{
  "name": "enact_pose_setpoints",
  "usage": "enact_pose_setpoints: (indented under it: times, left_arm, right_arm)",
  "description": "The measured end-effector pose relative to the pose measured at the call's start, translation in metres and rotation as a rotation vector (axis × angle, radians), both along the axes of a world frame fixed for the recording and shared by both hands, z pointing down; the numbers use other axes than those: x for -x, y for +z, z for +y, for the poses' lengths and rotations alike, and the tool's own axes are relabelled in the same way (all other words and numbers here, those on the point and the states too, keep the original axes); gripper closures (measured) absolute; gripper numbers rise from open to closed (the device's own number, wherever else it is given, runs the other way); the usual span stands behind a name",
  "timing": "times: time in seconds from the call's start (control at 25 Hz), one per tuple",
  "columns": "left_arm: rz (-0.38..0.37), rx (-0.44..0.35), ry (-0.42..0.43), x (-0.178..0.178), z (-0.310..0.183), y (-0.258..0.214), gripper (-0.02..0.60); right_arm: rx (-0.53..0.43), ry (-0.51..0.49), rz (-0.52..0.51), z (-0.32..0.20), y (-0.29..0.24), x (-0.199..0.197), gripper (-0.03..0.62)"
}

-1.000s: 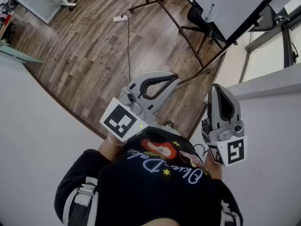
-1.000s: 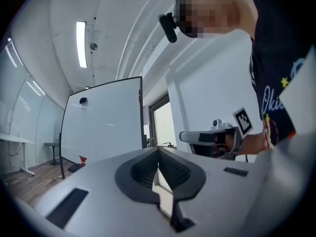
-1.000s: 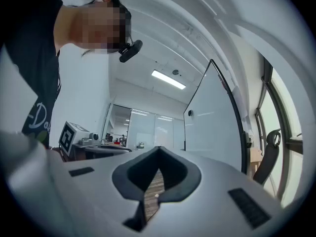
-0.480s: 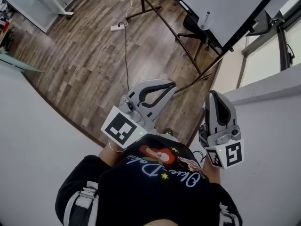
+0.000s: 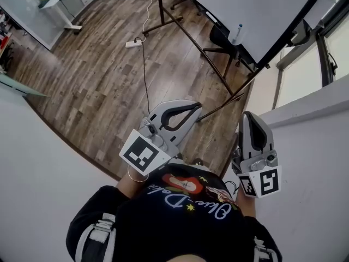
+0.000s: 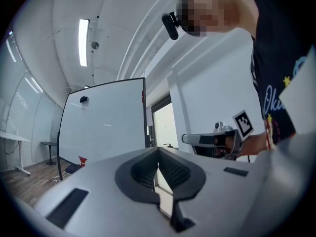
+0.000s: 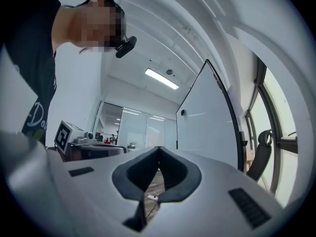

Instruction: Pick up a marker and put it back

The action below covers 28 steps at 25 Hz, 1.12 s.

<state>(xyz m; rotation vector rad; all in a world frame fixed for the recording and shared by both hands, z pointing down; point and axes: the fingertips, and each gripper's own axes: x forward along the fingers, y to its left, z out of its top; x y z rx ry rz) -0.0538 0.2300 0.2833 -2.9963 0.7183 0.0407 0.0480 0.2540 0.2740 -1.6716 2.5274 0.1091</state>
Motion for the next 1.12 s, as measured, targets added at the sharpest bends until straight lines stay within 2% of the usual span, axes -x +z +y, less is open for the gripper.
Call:
enact_pose_setpoints:
  times: [0.28, 0.48, 0.64, 0.92, 1.12]
  left_arm:
    - [0.026, 0.012, 0.010, 0.026, -0.011, -0.001, 0.578]
    - [0.035, 0.033, 0.019, 0.035, -0.020, 0.006, 0.578]
    - [0.031, 0.050, -0.021, 0.043, -0.033, 0.011, 0.578]
    - [0.000, 0.049, -0.075, 0.054, -0.065, 0.016, 0.578]
    - [-0.014, 0.041, -0.114, 0.063, -0.103, 0.017, 0.578]
  right_arm:
    - [-0.003, 0.018, 0.021, -0.006, 0.000, 0.029, 0.595]
    - [0.016, 0.057, 0.022, -0.010, 0.006, 0.030, 0.595]
    - [0.035, 0.091, 0.045, -0.020, 0.011, 0.026, 0.595]
    - [0.039, 0.074, 0.035, -0.056, 0.016, 0.020, 0.595]
    - [-0.003, 0.098, 0.000, -0.098, 0.012, 0.010, 0.595]
